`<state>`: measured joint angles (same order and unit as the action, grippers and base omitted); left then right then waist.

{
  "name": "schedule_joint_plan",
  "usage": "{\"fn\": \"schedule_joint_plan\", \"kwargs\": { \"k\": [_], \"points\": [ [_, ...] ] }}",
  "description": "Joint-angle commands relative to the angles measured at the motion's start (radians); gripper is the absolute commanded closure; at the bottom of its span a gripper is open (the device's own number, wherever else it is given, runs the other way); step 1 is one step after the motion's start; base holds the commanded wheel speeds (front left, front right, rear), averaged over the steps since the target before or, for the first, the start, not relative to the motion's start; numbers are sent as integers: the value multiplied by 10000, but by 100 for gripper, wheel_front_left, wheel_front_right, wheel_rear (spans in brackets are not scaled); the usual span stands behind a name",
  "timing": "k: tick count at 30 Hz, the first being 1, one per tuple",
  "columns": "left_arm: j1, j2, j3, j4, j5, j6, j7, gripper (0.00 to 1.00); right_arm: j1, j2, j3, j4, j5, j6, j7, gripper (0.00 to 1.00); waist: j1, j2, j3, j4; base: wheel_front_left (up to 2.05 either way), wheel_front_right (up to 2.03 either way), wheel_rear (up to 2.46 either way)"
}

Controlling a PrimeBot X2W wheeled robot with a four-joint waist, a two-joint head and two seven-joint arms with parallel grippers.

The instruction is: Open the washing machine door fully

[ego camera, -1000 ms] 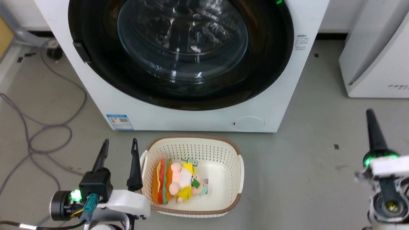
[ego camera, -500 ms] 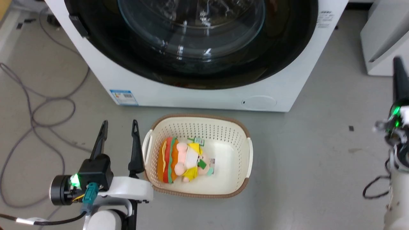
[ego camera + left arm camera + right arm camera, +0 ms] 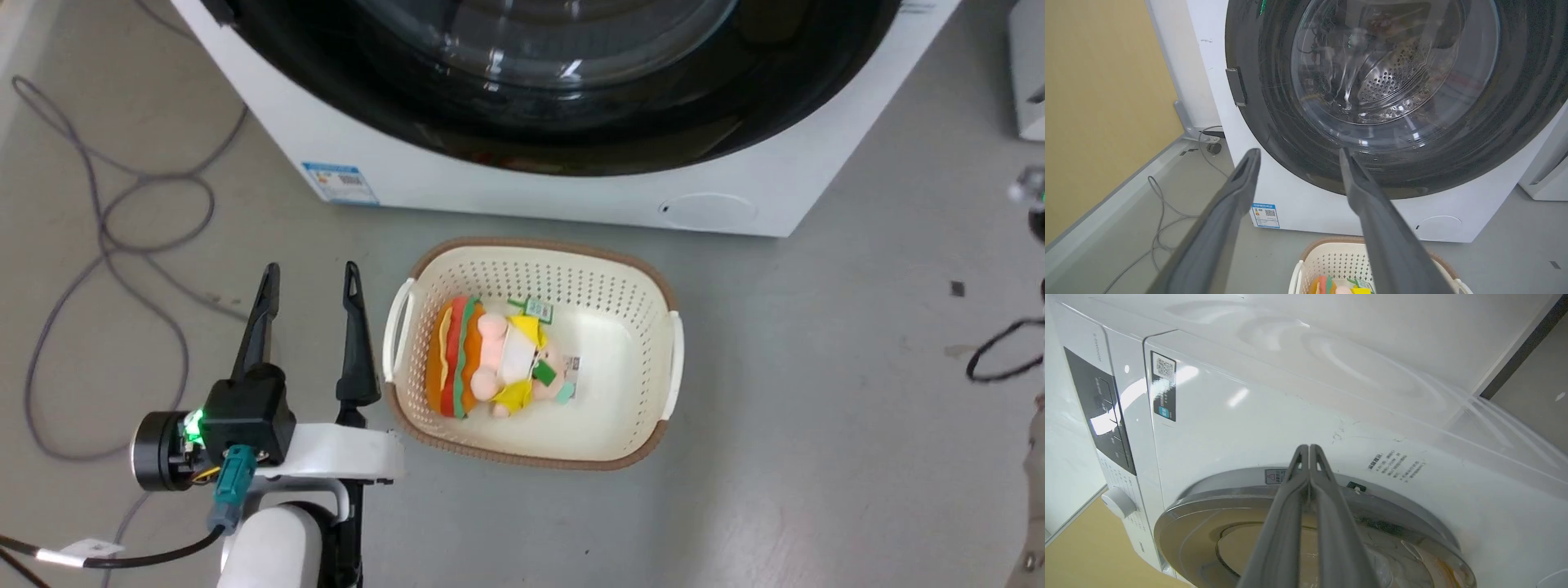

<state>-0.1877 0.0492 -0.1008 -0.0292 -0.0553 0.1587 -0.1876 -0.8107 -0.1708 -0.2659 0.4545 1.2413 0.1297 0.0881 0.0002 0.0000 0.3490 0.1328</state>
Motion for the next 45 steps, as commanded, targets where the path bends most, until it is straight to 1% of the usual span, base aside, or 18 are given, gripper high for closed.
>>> {"fn": "schedule_joint_plan", "kwargs": {
  "k": [1, 13, 19, 25, 30, 36, 45],
  "points": [
    [-198, 9, -58, -60, -36, 96, -133, 0, -473, -155, 34, 230, 259, 8, 51, 100, -2, 0, 172, 132, 0, 0, 0],
    [-668, 9, -330, -133, -225, 402, -385, 0, -2280, -564, 675, 1247, 714, 9, 169, 100, -2, 0, 937, 572, 0, 0, 0],
    [-849, 10, -421, -151, -302, 560, -510, 0, -2586, -679, 984, 1474, 1233, 9, 521, 100, -2, 0, 1200, 736, 0, 0, 0],
    [-1019, 10, -487, -176, -354, 658, -635, 0, -3038, -788, 1412, 1942, 1527, 10, 526, 100, -2, 0, 1502, 826, 0, 0, 0],
    [-1207, 10, -570, -165, -369, 715, -740, 0, -3439, -879, 1824, 2055, 2079, 10, 1012, 100, -2, 0, 1717, 917, 0, 0, 0],
    [-1060, 10, -490, -79, -317, 726, -741, 0, -2946, -941, 2238, 1701, 2336, 10, 1743, 100, -2, 0, 1398, 820, 0, 0, 0],
    [-914, 10, -380, 9, -198, 594, -742, 0, -2248, -953, 3076, 1174, 2453, 10, 2736, 100, -2, 0, 989, 565, 0, 0, 0]
  ]
}}
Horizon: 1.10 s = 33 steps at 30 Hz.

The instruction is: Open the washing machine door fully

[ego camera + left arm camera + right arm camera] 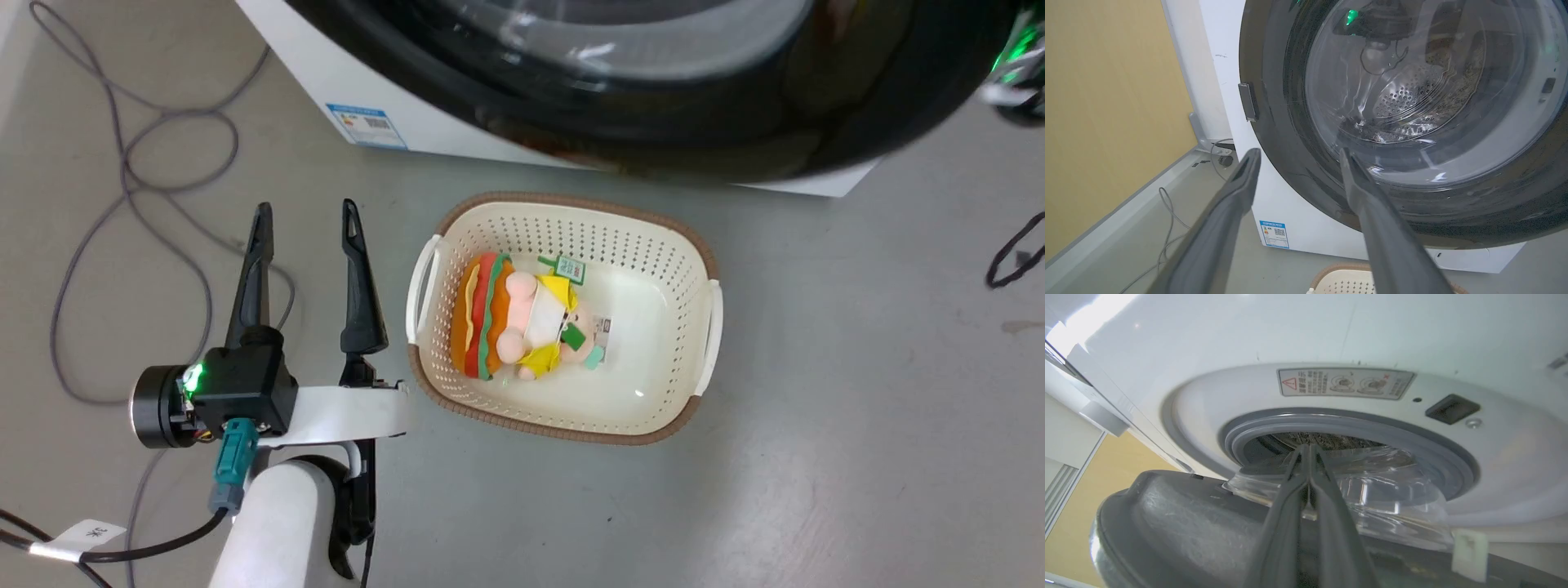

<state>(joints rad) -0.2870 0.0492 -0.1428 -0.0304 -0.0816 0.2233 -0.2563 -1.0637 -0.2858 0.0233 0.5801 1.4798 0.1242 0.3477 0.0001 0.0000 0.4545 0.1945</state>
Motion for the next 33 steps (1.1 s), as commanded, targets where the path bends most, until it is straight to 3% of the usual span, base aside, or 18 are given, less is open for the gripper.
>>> {"fn": "schedule_joint_plan", "kwargs": {
  "k": [1, 19, 33],
  "points": [
    [95, 10, 53, 28, 76, -63, -55, 0, 372, 196, 268, -163, 89, 65, 239, 100, -1, 0, -113, -78, 0, 0, 0],
    [654, 10, 338, 200, 246, -266, -55, 0, 2770, -108, 1402, -2322, 533, 65, 1698, 100, -1, 0, -1084, -491, 0, 0, 0],
    [1150, 10, 467, 406, 345, -418, -55, 0, 4922, -6, 2326, -3955, 661, 65, 2224, 100, -1, 0, -1986, -675, 0, 0, 0]
  ]
}}
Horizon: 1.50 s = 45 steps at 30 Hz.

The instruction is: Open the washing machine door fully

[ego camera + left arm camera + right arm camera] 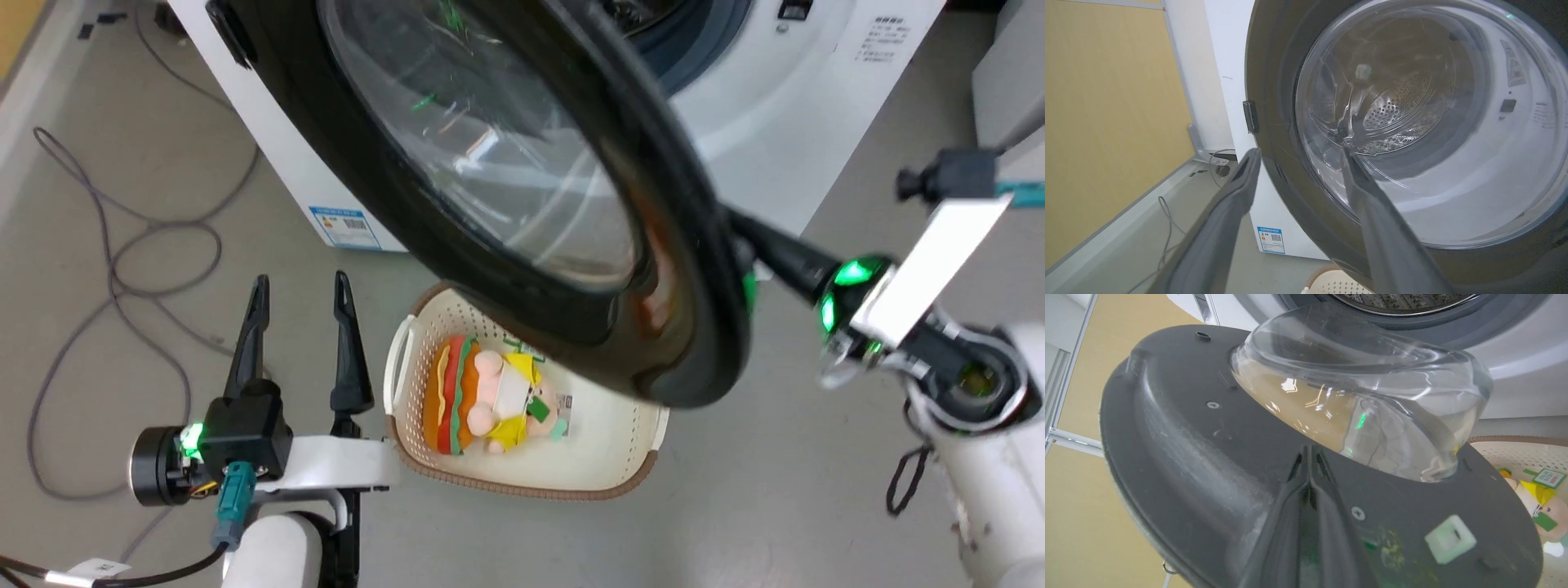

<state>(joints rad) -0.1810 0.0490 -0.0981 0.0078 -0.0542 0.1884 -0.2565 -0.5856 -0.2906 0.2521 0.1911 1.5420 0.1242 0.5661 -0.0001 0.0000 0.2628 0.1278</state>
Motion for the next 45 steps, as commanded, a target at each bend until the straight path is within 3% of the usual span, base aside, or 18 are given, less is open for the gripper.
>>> {"fn": "schedule_joint_plan", "kwargs": {
  "k": [1, 20, 35, 42, 44, 45],
  "points": [
    [121, 12, 30, 36, 77, -78, -53, 0, 265, 74, 107, -152, 45, 65, 50, 100, 1, 0, -122, -12, 0, 0, 0],
    [883, 12, 138, 332, 170, -276, -53, 0, 2340, 701, 1757, -1478, -63, 65, 187, 100, 1, 0, -1272, 190, 0, 0, 0],
    [1321, 12, 337, 522, 265, -395, -53, 0, 3345, 1227, 3020, -1515, -66, 65, 58, 100, 1, 0, -1861, 217, 0, 0, 0],
    [1731, 48, 454, 608, 328, -479, -53, 0, 3809, 1145, 2485, -1751, -293, 65, -1313, 100, 1, 0, -2410, 162, 0, 0, 0],
    [1783, 65, 483, 602, 339, -506, -53, 0, 3829, 1052, 2196, -1894, -569, 65, -2013, 100, 1, 0, -2465, 125, 0, 0, 0],
    [1814, 68, 490, 601, 359, -527, -53, 0, 3815, 928, 1805, -1987, -1077, 65, -3099, 100, 1, 0, -2519, 103, 0, 0, 0]
  ]
}}
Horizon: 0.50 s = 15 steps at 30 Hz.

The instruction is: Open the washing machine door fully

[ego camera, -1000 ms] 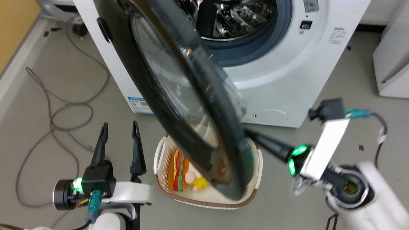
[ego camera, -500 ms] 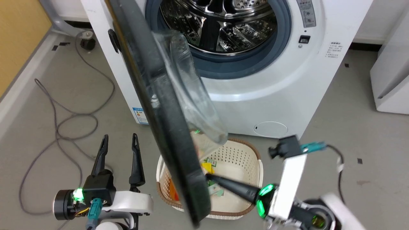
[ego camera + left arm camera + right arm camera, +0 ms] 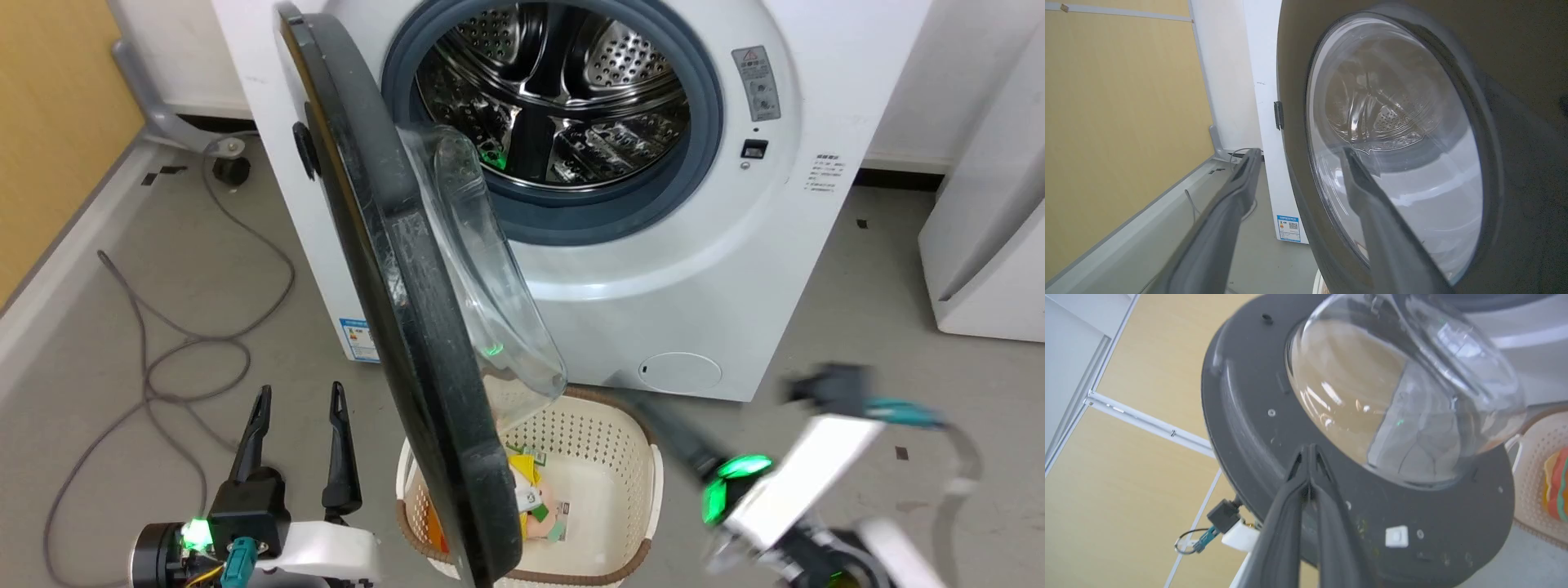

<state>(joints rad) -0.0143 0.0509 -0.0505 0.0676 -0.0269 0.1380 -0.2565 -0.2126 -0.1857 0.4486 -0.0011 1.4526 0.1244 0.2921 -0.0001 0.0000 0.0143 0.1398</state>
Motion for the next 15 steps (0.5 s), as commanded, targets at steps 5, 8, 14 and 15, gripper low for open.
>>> {"fn": "schedule_joint_plan", "kwargs": {
  "k": [5, 8, 14, 15],
  "points": [
    [203, 51, 42, -9, 109, -38, -53, 0, 196, -362, -773, -269, -706, 63, -2328, 100, 1, 0, -130, -73, 0, 0, 0],
    [289, 50, 75, -38, 125, -29, -53, 0, 379, -1045, -1363, -41, -2205, 63, -4921, 100, 1, 0, -206, -165, 0, 0, 0],
    [413, 51, 129, -104, 132, -7, -53, 0, 714, -904, -3057, -17, -5283, 63, -5530, 100, 1, 0, -251, -291, 0, 0, 0],
    [424, 54, 139, -113, 130, -10, -53, 0, 824, -736, -3449, -146, -6047, 63, -5532, 100, 1, 0, -250, -306, 0, 0, 0]
  ]
}}
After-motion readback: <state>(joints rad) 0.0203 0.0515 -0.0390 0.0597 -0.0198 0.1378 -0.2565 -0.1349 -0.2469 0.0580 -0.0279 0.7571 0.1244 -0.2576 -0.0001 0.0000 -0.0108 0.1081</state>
